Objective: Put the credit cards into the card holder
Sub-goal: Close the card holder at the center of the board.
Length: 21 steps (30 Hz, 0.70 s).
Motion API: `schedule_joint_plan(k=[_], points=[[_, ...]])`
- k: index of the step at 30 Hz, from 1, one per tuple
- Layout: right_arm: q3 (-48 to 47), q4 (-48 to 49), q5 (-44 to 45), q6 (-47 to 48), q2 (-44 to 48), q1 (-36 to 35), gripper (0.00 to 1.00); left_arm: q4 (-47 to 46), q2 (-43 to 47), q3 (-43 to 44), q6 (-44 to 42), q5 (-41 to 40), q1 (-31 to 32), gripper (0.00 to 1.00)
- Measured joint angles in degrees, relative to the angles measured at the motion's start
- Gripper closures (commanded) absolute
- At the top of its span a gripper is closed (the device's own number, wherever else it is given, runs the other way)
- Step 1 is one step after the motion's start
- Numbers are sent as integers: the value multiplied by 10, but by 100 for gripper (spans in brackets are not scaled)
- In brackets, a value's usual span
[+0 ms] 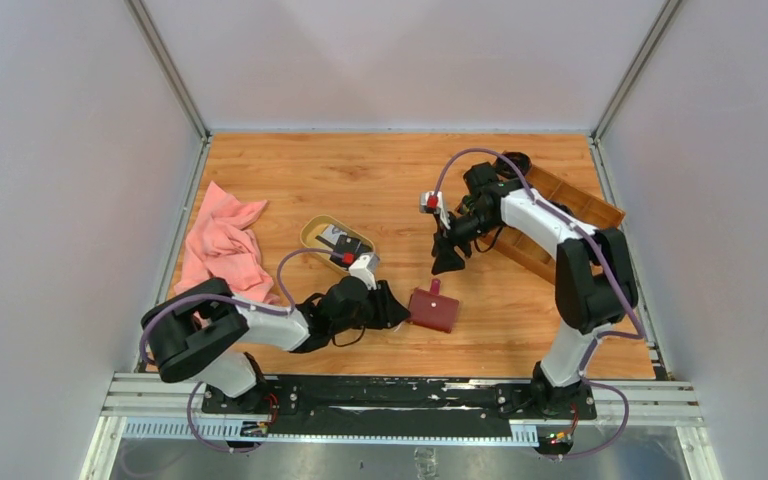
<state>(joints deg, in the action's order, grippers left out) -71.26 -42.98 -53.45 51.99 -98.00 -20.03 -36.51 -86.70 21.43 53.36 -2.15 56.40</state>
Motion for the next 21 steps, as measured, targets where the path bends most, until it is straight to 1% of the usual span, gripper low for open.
schedule_joint_plan(k=[1, 3, 8, 9, 11, 13, 15, 19, 21], points=[[-14, -9, -5, 3, -17, 0, 35, 2, 11, -3, -3, -3, 0, 58], [-31, -30, -13, 3, -42, 0, 34, 4, 33, -8, -14, -7, 0, 53], [-55, -75, -14, -6, -82, 1, 35, 4, 80, -16, -54, -11, 0, 34], [-59, -83, -12, -7, -87, 1, 36, 4, 85, -17, -62, -11, 0, 31], [-64, -95, -8, -8, -92, 1, 39, 5, 89, -19, -75, -11, 0, 27], [-75, -109, -1, -14, -97, 1, 43, 6, 94, -21, -84, -8, -5, 25], [-93, -118, 7, -18, -107, 1, 45, 7, 102, -26, -90, -4, -12, 21], [-119, -135, 22, -19, -130, 1, 47, 9, 148, -49, -101, -2, -32, 11], [-123, -144, 30, -19, -138, 0, 50, 9, 182, -66, -106, -2, -40, 3]])
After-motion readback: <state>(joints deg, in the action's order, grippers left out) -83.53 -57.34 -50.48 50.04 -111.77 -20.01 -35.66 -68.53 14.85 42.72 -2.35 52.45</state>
